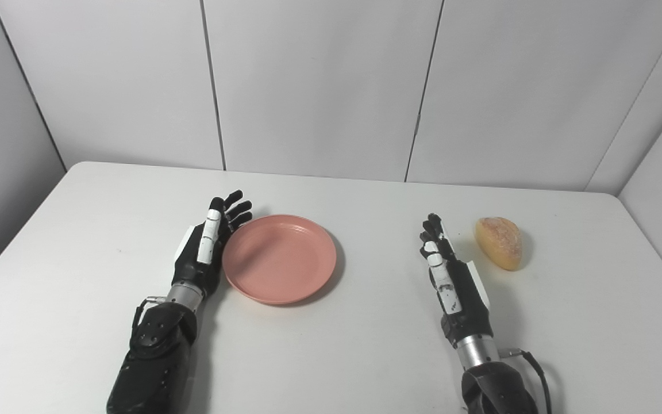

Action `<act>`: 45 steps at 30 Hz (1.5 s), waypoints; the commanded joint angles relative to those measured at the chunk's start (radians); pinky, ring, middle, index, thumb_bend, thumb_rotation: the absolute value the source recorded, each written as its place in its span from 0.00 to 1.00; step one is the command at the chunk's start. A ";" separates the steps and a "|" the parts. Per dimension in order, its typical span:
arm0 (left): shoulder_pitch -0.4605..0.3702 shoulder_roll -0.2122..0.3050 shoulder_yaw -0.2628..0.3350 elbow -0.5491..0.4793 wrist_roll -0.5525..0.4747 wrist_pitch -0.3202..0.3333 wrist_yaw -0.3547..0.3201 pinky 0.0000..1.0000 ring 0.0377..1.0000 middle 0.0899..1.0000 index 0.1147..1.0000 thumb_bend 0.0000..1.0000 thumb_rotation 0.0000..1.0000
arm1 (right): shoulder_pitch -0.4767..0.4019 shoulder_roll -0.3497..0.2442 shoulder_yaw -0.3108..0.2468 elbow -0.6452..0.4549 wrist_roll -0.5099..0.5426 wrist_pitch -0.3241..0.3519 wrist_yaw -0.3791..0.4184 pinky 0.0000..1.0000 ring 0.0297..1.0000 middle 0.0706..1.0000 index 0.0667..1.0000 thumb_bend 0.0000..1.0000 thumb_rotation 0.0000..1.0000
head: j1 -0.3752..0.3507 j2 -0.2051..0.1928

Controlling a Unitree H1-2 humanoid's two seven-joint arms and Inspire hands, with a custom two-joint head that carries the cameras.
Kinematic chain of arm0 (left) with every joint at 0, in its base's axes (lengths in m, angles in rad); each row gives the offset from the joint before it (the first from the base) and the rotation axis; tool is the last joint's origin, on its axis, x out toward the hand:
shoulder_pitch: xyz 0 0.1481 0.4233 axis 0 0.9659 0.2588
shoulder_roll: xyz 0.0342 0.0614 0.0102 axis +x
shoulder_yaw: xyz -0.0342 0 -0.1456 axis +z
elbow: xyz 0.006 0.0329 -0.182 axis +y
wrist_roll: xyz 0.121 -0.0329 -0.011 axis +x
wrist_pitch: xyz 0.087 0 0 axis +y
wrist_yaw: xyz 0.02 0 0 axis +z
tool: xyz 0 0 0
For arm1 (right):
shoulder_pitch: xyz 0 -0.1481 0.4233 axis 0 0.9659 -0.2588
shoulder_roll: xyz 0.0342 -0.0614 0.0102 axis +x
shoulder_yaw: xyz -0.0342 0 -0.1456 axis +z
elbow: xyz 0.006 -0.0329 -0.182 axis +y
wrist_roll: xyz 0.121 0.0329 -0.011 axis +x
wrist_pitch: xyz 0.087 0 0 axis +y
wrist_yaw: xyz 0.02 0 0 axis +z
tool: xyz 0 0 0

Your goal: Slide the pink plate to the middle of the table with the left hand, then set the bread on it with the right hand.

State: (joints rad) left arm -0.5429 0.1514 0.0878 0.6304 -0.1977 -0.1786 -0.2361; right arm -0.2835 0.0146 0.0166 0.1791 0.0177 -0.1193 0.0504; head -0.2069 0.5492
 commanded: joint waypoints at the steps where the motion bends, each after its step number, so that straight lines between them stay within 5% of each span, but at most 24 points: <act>1: -0.010 -0.011 -0.014 -0.020 -0.002 -0.002 -0.022 0.92 0.90 0.89 0.88 0.80 1.00 | -0.035 0.003 0.004 -0.008 -0.015 -0.048 -0.011 1.00 1.00 1.00 1.00 0.63 0.94 | -0.004 0.000; 26: 0.067 -0.100 -0.104 -0.122 0.052 0.039 -0.026 0.94 0.93 0.92 0.92 0.81 1.00 | -0.016 -0.011 0.007 -0.013 -0.017 -0.058 -0.010 1.00 1.00 1.00 1.00 0.59 0.95 | -0.013 -0.008; 45: 0.101 -0.174 -0.116 -0.140 0.094 -0.030 0.053 0.94 0.92 0.91 0.90 0.77 1.00 | 0.007 -0.021 0.003 -0.041 0.027 -0.026 0.013 1.00 1.00 1.00 1.00 0.61 0.93 | 0.013 -0.020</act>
State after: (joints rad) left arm -0.4556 -0.0124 -0.0267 0.4802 -0.1081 -0.1756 -0.1911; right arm -0.2576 -0.0028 0.0199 0.1671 0.0417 -0.1203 0.0566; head -0.1948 0.5277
